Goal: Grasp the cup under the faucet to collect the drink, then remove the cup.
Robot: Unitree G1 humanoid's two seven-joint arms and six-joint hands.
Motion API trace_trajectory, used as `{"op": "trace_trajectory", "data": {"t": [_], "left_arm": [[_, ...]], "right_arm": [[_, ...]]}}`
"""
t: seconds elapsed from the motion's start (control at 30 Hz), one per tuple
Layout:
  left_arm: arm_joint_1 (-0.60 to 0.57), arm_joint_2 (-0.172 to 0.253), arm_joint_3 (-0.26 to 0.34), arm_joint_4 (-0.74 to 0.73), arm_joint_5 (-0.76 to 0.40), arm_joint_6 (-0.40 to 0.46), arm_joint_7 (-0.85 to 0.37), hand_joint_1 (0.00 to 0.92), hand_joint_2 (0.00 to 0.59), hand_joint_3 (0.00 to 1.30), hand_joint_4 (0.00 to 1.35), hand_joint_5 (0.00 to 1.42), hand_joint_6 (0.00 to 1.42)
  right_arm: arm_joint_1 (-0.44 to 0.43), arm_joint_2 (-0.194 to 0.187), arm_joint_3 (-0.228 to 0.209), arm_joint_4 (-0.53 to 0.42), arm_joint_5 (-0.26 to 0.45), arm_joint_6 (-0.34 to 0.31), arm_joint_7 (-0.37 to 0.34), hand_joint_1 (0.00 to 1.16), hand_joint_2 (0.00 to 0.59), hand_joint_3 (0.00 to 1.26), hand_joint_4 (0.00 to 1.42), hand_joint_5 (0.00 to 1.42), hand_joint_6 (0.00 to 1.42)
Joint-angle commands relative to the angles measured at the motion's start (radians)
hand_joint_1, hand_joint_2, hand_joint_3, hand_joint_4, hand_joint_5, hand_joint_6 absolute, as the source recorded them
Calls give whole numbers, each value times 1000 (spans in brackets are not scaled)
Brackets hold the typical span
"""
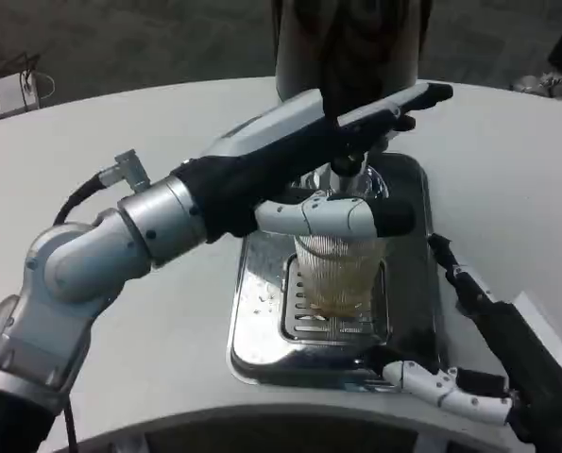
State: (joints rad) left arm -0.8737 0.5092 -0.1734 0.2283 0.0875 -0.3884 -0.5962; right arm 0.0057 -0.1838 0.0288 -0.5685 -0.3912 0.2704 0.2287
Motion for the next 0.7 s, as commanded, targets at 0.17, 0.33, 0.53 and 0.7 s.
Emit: {"op": "trace_trajectory", "data": {"t": [0.17, 0.33, 0.53, 0.7], "left_arm": [[51, 30, -16, -11, 24, 33, -47, 0, 0, 57, 0, 65, 147], [56, 38, -11, -24, 19, 40, -47, 0, 0, 57, 0, 65, 146], [66, 45, -6, -37, 17, 44, -47, 0, 0, 57, 0, 65, 146], [67, 50, 0, -42, 16, 44, -46, 0, 0, 57, 0, 65, 146]], "right_arm": [[-107, 38, 41, 135, -18, -37, -120, 803, 200, 0, 0, 0, 33], [-152, 46, 48, 175, -12, -34, -154, 808, 201, 0, 0, 0, 33], [-186, 49, 51, 212, 4, -26, -161, 811, 201, 0, 0, 0, 33], [-214, 48, 60, 250, 12, -29, -164, 813, 201, 0, 0, 0, 33]]}}
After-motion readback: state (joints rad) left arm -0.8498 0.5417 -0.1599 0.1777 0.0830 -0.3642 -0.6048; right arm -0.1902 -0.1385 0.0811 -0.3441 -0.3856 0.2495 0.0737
